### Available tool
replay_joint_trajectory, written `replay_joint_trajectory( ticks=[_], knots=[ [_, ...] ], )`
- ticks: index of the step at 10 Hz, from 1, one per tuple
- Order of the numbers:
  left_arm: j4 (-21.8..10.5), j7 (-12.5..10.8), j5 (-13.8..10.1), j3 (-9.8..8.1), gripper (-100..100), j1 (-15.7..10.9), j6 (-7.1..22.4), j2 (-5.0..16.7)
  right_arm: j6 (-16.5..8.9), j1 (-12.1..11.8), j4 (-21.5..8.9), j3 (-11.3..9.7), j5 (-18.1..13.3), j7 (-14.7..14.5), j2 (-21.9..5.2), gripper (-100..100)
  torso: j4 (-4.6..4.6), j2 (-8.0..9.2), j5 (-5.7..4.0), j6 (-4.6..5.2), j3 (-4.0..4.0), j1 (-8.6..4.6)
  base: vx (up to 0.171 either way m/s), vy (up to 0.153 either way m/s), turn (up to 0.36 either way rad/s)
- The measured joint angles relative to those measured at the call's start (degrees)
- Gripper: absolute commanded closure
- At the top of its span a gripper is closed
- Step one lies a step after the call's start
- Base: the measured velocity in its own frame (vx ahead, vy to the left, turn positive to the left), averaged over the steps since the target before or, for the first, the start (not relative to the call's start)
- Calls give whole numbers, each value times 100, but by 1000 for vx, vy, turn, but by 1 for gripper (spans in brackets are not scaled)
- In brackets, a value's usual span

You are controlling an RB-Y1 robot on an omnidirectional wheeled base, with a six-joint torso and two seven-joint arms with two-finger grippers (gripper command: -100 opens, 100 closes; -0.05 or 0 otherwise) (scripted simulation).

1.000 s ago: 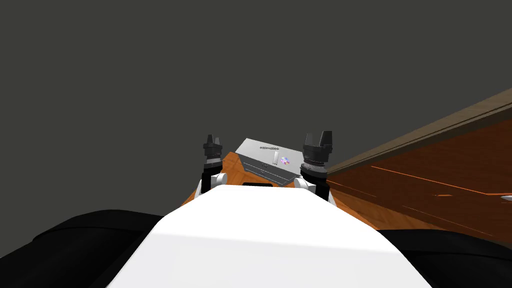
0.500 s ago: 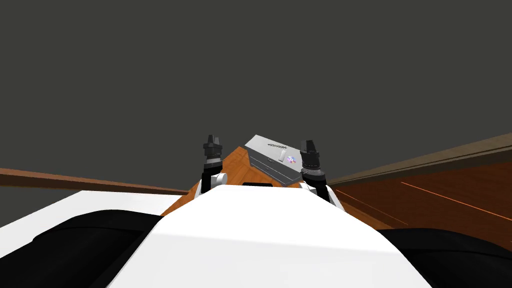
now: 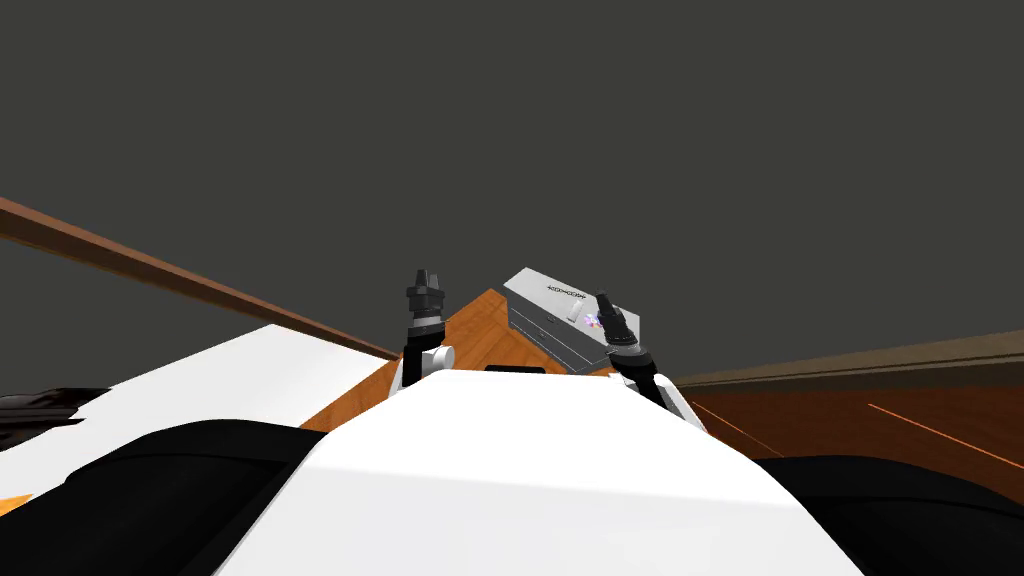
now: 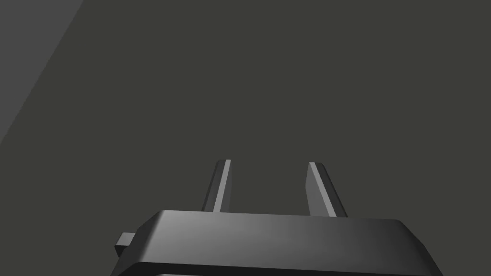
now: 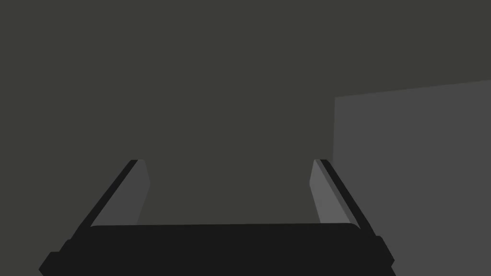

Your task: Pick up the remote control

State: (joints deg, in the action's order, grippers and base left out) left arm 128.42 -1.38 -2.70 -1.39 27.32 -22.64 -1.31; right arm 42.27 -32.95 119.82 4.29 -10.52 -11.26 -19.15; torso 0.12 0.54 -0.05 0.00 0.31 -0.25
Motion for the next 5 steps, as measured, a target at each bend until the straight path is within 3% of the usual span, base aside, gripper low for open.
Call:
replay_joint_trajectory(
  ticks=[2, 5],
  knots=[
    [0, 0, 0, 0, 0, 1, 0, 0, 166, -147, -311, 121, -298, -56, -203, -100, -2, -14, -2, 0, -7, -8, -84, -15, 343],
    [0, 0, 0, -1, 0, 2, 0, 1, 216, -127, -702, 239, -763, -134, -467, -100, -5, -29, -3, 4, -15, -11, -80, -8, 383]
  ],
)
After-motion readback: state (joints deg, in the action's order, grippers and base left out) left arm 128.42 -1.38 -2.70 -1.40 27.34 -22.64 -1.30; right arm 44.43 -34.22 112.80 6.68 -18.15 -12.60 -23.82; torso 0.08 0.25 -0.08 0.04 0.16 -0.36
